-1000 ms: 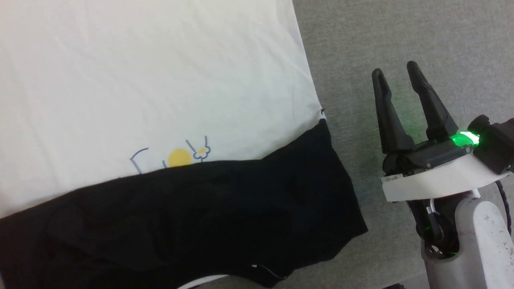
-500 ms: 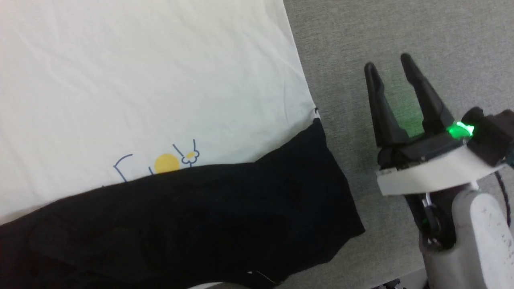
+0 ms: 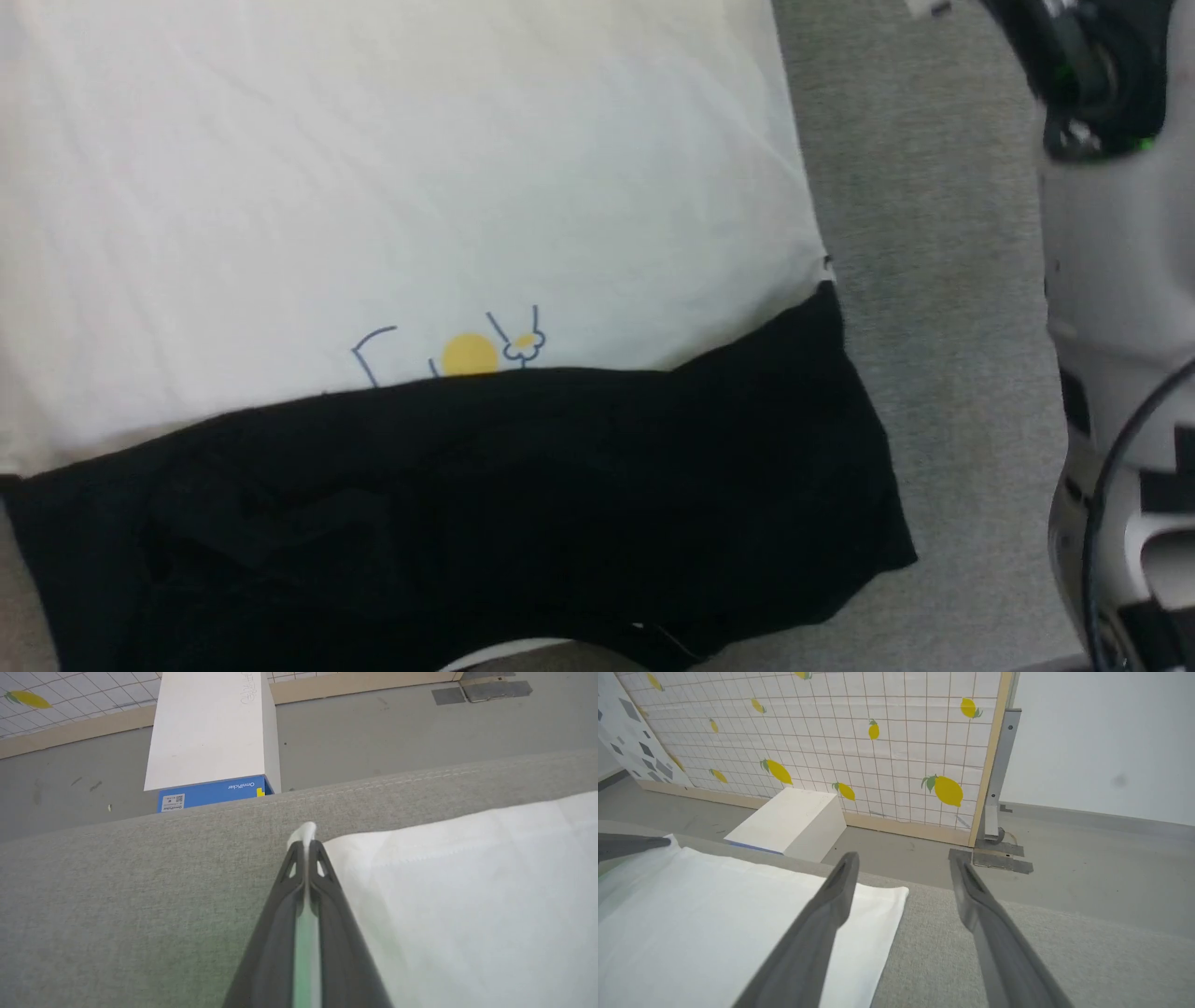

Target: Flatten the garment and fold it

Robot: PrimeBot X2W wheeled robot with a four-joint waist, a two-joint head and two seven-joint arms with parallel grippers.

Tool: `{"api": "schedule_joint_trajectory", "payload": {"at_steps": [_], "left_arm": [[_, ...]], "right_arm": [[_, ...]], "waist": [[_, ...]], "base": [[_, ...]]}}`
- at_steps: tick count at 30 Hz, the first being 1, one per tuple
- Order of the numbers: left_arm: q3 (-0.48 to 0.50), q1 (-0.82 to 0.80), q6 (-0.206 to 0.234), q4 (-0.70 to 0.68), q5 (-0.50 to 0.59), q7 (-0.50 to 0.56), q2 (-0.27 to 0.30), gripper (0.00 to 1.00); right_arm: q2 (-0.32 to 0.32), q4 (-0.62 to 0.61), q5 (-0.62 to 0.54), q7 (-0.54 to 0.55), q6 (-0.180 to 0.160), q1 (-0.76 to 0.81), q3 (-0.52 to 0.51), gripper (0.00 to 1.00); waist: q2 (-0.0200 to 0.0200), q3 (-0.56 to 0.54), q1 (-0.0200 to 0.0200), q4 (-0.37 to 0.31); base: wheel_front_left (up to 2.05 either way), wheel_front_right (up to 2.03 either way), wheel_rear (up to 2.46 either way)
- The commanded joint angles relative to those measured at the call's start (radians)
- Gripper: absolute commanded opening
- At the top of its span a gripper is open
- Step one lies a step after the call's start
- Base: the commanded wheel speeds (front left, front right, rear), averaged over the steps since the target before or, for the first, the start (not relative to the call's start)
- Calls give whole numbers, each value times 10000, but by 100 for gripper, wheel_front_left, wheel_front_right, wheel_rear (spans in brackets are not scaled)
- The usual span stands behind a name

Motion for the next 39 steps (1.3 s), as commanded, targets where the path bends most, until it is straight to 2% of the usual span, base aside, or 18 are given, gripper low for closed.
{"api": "schedule_joint_trajectory", "payload": {"at_steps": [1, 9, 15, 20, 21, 22, 25, 26, 33, 39], "left_arm": [[-138, -229, -85, 19, -49, -188, -180, 0], [-768, -601, -303, -175, 69, -915, -837, 0], [-1081, -752, -376, -72, 39, -1375, -1302, 0], [-1270, -795, -437, 101, 78, -1723, -1469, 0], [-1294, -802, -457, 136, 71, -1784, -1493, 0], [-1308, -818, -466, 186, 58, -1877, -1530, 0], [-1333, -917, -518, 291, 93, -2215, -1540, 0], [-1332, -954, -534, 341, 93, -2337, -1545, 0], [-1252, -1091, -540, 743, 227, -3262, -1403, 0], [-931, -441, -540, 977, 65, -4281, -1152, 0]], "right_arm": [[7, 574, -215, 458, -13, -509, -25, 100], [7, 3030, -1711, 2996, -13, -2306, -534, 100], [7, 3878, -2801, 4127, -13, -2978, -1220, 100], [7, 4274, -3359, 4957, -13, -3297, -1598, 100], [7, 4290, -3520, 5076, -13, -3325, -1629, 89], [7, 4289, -3674, 5202, -13, -3340, -1683, 42], [7, 4199, -3880, 5487, -13, -3327, -1687, 5], [7, 4083, -3968, 5414, -13, -3330, -1688, 0], [7, 3630, -3808, 4044, -13, -3126, -1670, 0], [7, 3607, -2608, 2156, -13, -2349, -1197, 0]], "waist": [[107, 186, -1, 596], [107, 506, -1, 1698], [107, 659, -1, 2293], [107, 756, -1, 2475], [107, 771, -1, 2490], [107, 781, -1, 2503], [107, 825, -1, 2453], [107, 842, -1, 2432], [107, 713, -1, 2137], [107, -15, -1, 1773]], "base": [[0, 0, 0], [0, 0, 0], [0, 0, 0], [0, 0, 0], [0, 0, 0], [0, 0, 0], [0, 0, 0], [0, 0, 0], [0, 0, 0], [0, 0, 0]]}}
